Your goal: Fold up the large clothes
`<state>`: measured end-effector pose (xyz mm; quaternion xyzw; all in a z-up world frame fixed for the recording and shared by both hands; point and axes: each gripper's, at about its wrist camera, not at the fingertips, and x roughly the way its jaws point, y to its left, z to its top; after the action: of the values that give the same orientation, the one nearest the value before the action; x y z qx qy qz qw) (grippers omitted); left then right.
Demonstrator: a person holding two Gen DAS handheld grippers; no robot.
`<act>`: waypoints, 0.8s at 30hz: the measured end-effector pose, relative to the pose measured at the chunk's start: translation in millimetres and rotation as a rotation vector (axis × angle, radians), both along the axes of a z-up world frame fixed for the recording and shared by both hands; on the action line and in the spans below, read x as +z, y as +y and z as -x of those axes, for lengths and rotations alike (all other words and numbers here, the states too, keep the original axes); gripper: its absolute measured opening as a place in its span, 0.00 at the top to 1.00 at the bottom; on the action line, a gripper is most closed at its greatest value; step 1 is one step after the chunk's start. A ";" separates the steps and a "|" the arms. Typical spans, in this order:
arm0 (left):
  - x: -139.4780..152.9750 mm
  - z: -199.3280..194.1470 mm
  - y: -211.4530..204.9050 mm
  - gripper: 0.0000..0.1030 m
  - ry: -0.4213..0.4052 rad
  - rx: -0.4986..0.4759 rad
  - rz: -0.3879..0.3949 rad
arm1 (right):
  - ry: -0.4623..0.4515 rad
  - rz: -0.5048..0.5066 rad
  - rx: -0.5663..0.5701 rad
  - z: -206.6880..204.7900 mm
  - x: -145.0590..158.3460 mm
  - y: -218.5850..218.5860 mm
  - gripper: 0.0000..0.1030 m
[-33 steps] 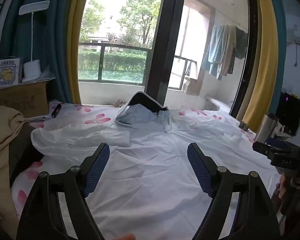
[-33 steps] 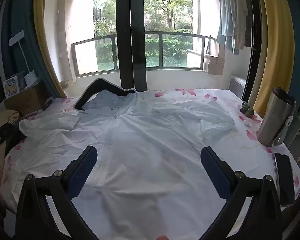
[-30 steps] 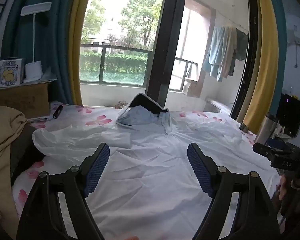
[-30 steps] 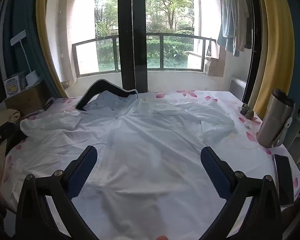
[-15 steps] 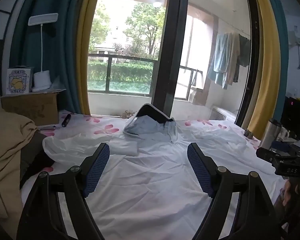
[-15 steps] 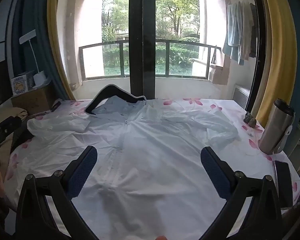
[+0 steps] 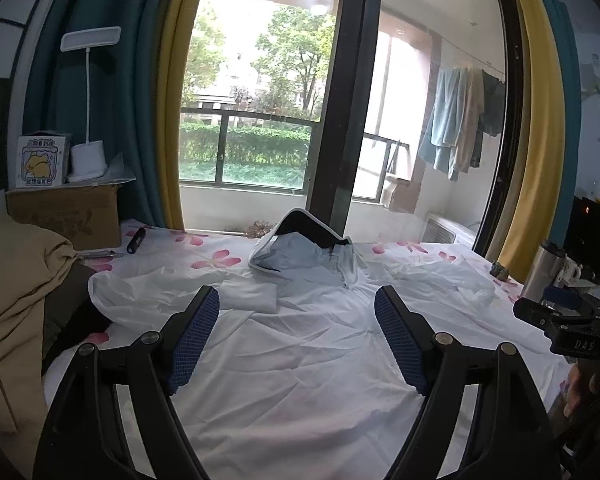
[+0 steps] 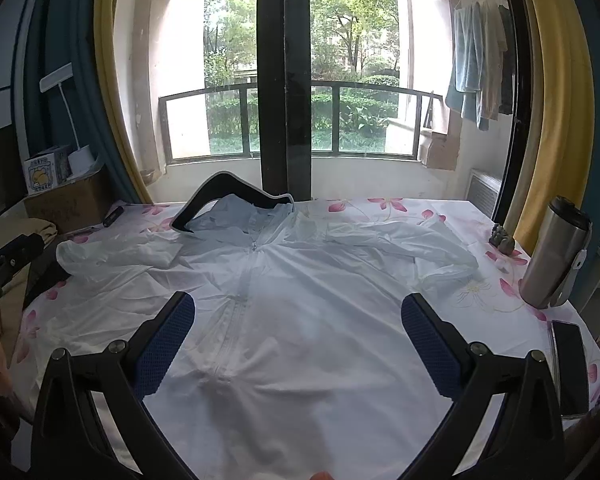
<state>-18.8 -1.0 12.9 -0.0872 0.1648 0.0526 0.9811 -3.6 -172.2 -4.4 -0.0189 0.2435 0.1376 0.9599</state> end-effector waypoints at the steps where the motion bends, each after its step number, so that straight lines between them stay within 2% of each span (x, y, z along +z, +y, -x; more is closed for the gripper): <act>1: -0.2 -0.1 -0.2 0.20 0.001 0.001 0.001 | 0.000 -0.001 0.000 0.2 -0.3 -0.7 0.01; 24: -3.3 -2.4 -2.4 0.20 0.018 0.020 0.009 | 0.009 -0.003 0.005 -4.5 -1.2 -0.7 0.01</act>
<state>-16.4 -3.4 9.6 -0.0927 0.1729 0.0625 0.9786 0.9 -172.9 -5.5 -0.0174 0.2477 0.1404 0.9585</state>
